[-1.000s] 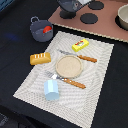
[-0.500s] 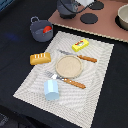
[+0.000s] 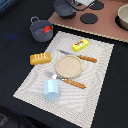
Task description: Interact with the objects in diverse but meaningful ways.
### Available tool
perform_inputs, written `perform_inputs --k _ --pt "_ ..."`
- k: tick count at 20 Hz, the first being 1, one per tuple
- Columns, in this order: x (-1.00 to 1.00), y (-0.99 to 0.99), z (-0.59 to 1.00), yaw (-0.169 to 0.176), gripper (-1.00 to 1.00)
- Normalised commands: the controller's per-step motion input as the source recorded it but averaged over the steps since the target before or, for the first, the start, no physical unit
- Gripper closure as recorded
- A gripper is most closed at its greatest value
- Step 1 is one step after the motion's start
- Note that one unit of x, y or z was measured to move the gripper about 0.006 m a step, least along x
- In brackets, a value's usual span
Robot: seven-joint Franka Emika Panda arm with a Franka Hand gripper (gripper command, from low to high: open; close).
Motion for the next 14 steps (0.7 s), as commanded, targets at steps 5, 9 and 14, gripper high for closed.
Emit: perform_inputs --k 5,9,14 --pt "0.09 0.24 0.01 0.012 1.0" --pt "0.03 0.22 0.0 0.008 1.0" --pt "0.0 0.26 0.0 0.012 1.0"
